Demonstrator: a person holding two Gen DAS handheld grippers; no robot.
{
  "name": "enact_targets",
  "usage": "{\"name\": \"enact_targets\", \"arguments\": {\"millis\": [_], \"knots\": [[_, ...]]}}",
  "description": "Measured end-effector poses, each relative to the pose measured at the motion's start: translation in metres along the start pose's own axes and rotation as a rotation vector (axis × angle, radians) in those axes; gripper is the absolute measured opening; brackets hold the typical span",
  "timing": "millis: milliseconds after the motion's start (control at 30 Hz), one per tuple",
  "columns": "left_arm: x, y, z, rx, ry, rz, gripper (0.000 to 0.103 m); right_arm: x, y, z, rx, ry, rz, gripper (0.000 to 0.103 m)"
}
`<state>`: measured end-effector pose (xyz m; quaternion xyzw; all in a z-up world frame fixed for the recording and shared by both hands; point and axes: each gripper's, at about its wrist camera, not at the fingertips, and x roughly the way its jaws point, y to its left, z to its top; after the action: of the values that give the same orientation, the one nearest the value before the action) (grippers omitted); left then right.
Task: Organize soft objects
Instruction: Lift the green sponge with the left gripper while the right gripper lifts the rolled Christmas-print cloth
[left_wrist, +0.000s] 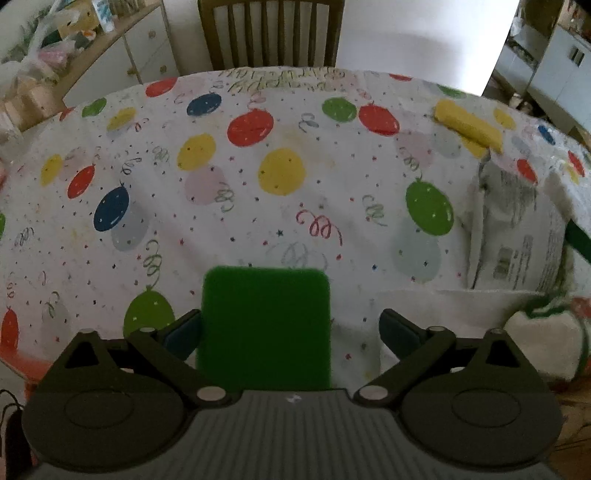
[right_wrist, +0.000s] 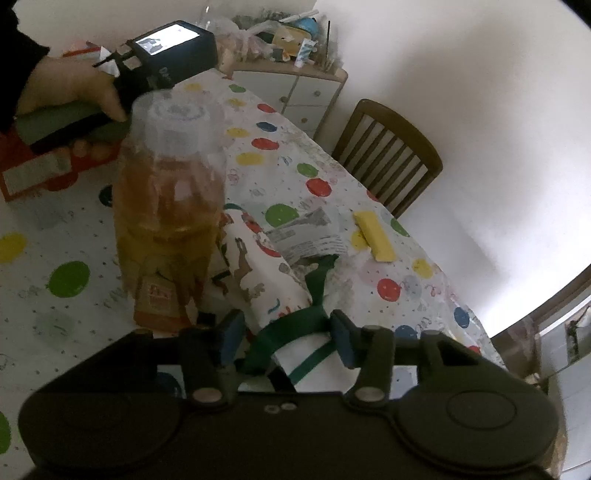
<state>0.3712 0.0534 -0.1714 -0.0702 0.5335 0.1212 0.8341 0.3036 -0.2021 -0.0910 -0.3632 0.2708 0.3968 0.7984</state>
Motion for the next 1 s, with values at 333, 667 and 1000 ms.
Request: {"name": "enact_targets", "arguments": {"millis": [333, 667, 1000], "knots": [[0.002, 0.001, -0.009, -0.043, -0.026, 0.047, 0.070, 0.001, -0.017, -0.001, 0.116, -0.016, -0.005, 0.032], [-0.009, 0.000, -0.015, -0.067, -0.057, 0.032, 0.069, -0.013, -0.038, -0.002, 0.267, -0.067, -0.011, 0.014], [-0.040, -0.005, -0.016, -0.071, -0.109, -0.018, 0.069, -0.046, -0.072, 0.003, 0.466, -0.158, -0.005, 0.012]]}}
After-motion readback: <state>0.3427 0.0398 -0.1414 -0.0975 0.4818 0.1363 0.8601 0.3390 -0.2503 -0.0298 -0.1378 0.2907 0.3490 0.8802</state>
